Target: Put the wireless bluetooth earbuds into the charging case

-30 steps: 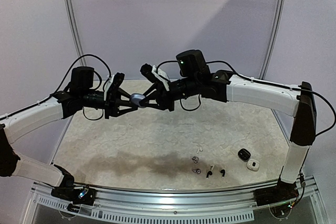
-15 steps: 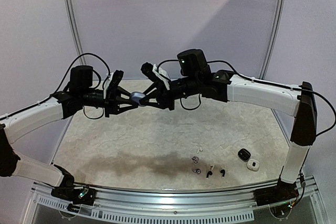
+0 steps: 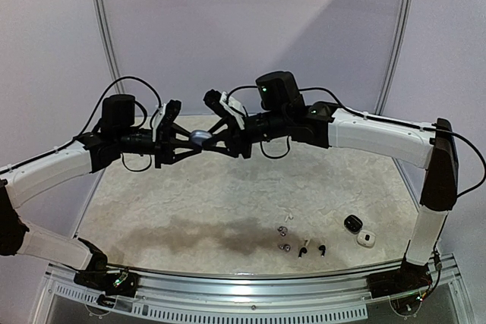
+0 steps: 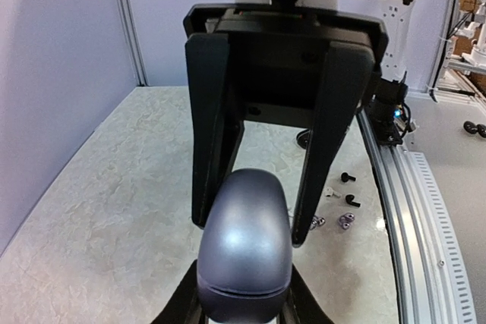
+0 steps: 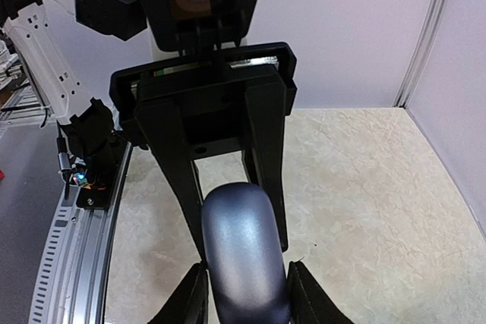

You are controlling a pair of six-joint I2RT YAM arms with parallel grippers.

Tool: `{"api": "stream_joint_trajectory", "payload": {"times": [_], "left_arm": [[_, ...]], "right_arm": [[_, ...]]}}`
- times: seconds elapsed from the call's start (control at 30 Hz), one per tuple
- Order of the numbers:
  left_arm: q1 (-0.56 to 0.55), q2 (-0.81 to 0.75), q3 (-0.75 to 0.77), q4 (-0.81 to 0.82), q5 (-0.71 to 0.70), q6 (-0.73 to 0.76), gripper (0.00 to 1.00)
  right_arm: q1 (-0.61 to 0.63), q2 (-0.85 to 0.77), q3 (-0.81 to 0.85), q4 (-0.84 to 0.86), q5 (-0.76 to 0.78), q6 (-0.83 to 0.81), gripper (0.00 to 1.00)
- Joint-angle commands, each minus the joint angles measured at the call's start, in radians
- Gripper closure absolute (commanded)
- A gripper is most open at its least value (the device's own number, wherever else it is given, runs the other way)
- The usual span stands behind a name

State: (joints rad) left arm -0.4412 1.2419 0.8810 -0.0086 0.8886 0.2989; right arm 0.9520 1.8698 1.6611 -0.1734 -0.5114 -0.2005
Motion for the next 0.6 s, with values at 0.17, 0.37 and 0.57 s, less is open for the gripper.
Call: {"api": "stream_joint_trajectory", "payload": {"times": [0.17,0.37,0.57], "left_arm": [[0.004,0.007,0.005,-0.057,-0.188,0.031,1.0],[0.004,0.008,0.003,-0.083,-0.221,0.06,1.0],[0.004,0.014,0.003,-0.098,-0.264,0.089,1.0]], "right_arm": [[0.032,-0.037,-0.01,-0.036,0.026,-0.027,0.63],[0.032,-0.058,-0.021,-0.061,0.037,-0.039,0.62],[0.044,-0.068,-0.033,-0.064,0.036,-0.041,0.62]]}}
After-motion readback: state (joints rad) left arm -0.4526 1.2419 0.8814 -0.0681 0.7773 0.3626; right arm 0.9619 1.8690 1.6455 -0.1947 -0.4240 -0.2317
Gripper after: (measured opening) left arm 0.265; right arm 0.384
